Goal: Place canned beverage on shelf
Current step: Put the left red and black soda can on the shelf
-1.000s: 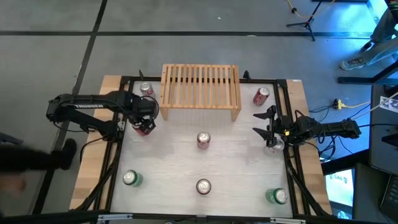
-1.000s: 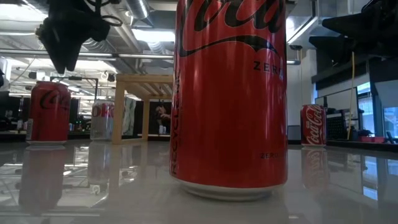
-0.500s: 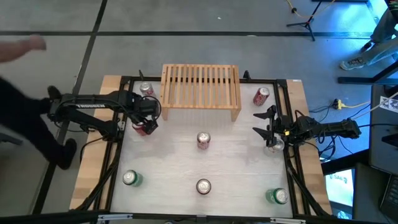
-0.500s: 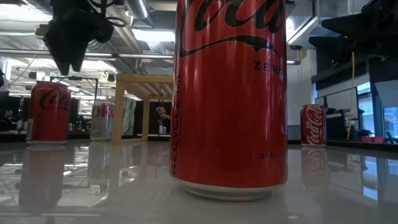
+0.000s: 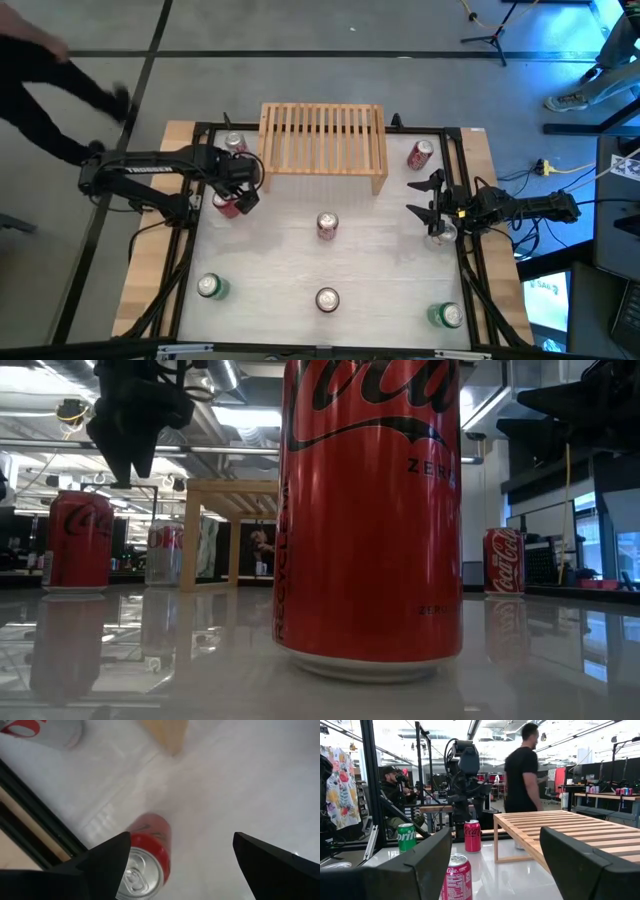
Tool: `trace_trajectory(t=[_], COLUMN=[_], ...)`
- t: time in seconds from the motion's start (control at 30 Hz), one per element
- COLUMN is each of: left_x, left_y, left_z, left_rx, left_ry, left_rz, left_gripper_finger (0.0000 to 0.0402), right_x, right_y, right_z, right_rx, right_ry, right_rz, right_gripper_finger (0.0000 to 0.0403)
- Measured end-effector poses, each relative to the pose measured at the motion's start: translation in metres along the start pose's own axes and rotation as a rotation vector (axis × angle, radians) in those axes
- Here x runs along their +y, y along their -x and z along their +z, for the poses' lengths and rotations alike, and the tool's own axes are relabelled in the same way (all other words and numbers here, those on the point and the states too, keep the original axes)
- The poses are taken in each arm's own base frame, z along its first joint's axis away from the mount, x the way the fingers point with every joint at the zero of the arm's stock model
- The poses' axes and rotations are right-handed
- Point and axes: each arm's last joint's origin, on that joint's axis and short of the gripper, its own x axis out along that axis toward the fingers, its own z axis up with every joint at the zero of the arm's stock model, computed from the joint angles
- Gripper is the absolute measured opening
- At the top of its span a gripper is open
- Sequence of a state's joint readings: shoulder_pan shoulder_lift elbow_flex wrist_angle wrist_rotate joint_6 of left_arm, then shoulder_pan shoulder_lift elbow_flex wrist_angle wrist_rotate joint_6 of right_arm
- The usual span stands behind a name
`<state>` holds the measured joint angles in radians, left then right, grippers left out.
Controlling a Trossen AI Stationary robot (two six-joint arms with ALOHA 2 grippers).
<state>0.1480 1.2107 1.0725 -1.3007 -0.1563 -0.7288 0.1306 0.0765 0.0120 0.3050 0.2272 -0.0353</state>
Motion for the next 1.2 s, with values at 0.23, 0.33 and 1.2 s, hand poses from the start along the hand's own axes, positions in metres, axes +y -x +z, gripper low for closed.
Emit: trace_trajectory(t=[0.23, 0.33, 1.2], left_x=[0.000, 0.000, 0.001], left_y=[-0.009, -0.010, 0.013], left_z=[0.004, 0.005, -0.018], left_rx=[0.055, 0.060, 0.136], left_ry=[-0.012, -0.020, 0.044], left_rz=[0.054, 0.059, 0.192], left_gripper_finger=[0.0386, 0.0396, 0.0396], right_x=[0.000, 0.000, -0.001], right_y=[0.000, 0.000, 0.000], right_z=[0.000, 0.000, 0.000], right_rx=[0.000, 0.000, 0.002], right_ry=[0.000, 0.000, 0.000], right_rz=[0.000, 0.000, -0.044], right_gripper_finger=[0.0299, 0.0298, 0.0298])
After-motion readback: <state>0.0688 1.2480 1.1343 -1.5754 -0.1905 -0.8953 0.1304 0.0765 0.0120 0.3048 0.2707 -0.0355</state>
